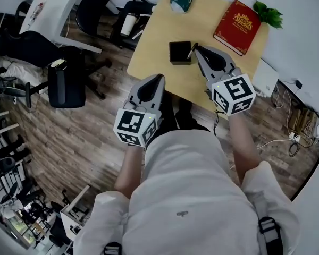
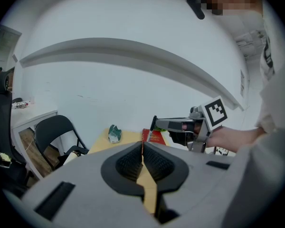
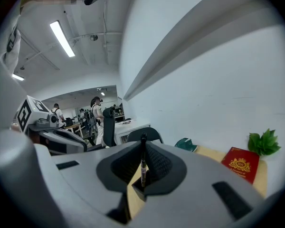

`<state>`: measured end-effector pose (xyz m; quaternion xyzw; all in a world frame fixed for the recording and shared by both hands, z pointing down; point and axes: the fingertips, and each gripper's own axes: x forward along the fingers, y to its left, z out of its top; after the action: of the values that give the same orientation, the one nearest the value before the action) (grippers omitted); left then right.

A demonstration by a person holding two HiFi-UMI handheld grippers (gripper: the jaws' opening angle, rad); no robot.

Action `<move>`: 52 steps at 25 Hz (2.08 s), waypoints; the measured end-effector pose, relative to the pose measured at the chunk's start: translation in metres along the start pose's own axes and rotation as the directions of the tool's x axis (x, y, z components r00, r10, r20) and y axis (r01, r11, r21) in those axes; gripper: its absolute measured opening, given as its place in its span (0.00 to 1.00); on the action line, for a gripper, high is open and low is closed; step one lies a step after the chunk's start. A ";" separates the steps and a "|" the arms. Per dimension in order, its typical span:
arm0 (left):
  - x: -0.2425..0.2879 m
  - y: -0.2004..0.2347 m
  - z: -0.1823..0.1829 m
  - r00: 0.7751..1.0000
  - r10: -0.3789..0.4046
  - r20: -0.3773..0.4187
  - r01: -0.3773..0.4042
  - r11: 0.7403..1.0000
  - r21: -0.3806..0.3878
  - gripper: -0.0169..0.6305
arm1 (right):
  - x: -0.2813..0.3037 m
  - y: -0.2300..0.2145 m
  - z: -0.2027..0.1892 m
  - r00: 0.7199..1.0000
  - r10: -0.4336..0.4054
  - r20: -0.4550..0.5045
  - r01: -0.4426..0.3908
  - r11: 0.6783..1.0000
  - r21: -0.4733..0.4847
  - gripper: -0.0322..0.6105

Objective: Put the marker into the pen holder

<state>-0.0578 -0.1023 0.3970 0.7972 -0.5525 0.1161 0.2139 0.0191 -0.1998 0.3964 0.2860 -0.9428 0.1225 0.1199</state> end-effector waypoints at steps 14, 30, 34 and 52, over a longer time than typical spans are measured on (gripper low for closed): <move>0.028 0.033 -0.007 0.999 -0.029 -0.027 0.028 0.999 -0.034 0.04 | 0.042 -0.013 -0.035 0.995 -0.020 -0.097 0.023 0.999 0.030 0.09; 0.064 0.065 -0.007 0.988 -0.129 -0.085 0.129 0.992 -0.013 0.04 | 0.072 -0.021 -0.067 0.977 -0.059 -0.206 0.078 0.994 0.083 0.09; 0.066 0.069 -0.008 0.984 -0.154 -0.095 0.153 0.988 -0.018 0.04 | 0.074 -0.022 -0.077 0.968 -0.080 -0.237 0.106 0.989 0.100 0.09; 0.083 0.083 -0.017 0.965 -0.221 -0.140 0.218 0.975 -0.035 0.04 | 0.094 -0.032 -0.113 0.929 -0.123 -0.350 0.181 0.973 0.140 0.09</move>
<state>-0.1045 -0.1877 0.4649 0.8410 -0.4451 0.1431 0.2723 -0.0208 -0.2393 0.5360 0.3422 -0.8691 0.2401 0.2645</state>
